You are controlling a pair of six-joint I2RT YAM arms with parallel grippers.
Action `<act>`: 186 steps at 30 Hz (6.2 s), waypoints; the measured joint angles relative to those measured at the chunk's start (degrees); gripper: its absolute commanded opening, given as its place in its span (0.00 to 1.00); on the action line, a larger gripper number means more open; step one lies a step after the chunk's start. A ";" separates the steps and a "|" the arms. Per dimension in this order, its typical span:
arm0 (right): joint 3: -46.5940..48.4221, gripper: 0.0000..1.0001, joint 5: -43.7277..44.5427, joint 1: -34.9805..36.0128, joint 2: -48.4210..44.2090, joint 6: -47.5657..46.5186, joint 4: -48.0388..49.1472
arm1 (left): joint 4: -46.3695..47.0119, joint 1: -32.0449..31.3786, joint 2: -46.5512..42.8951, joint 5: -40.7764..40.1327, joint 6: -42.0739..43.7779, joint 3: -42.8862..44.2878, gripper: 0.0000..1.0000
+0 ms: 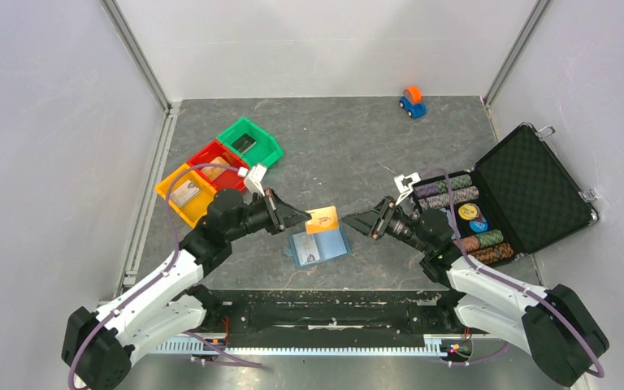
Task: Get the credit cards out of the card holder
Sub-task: Place the credit card in the storage box, then remove the credit card from the card holder.
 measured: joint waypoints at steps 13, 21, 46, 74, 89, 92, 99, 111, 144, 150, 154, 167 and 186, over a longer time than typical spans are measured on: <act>-3.96 0.98 1.51 0.00 -1.77 -4.81 -2.80 | -20.87 14.67 5.35 -7.87 10.03 17.64 0.02; -3.08 0.98 1.81 0.00 -3.19 -9.25 -7.87 | -29.03 30.69 12.92 -7.85 16.35 26.03 0.02; -1.05 0.98 1.77 0.00 -3.41 -12.17 -11.52 | -32.15 46.60 38.12 -12.22 21.81 37.53 0.02; 1.44 0.98 3.02 0.00 -4.44 -13.57 -15.85 | -26.40 48.24 54.23 -13.73 21.59 45.70 0.02; 2.71 0.98 3.41 0.00 -3.58 -14.01 -18.32 | -26.47 48.24 57.29 -14.80 21.62 46.88 0.17; 2.89 0.98 3.48 0.00 -3.58 -14.03 -18.53 | -26.53 48.24 57.68 -15.32 21.66 47.32 0.21; 2.89 0.98 4.11 0.00 -3.58 -14.03 -18.84 | -27.17 48.24 57.68 -16.59 21.88 49.03 0.25; 3.72 0.98 4.68 0.00 -3.58 -14.45 -21.66 | -28.92 48.24 57.68 -18.29 22.32 49.75 0.32; 9.44 0.63 5.66 0.02 6.82 -21.44 -34.58 | -38.18 21.22 12.00 -3.23 23.34 19.10 0.54; 9.46 0.36 3.80 1.68 9.18 -21.00 -32.11 | -31.76 12.96 11.15 -2.40 16.13 5.03 0.44; 10.54 0.33 2.12 4.81 12.63 -20.41 -29.73 | -25.51 8.26 14.58 -1.22 11.58 2.21 0.36; 14.67 0.32 -0.57 8.28 24.24 -19.56 -22.60 | -11.98 3.58 20.63 -2.10 8.13 0.79 0.18; 18.32 0.34 -2.67 9.03 36.17 -21.24 -20.41 | -4.02 3.58 27.32 -3.26 8.11 -6.32 0.11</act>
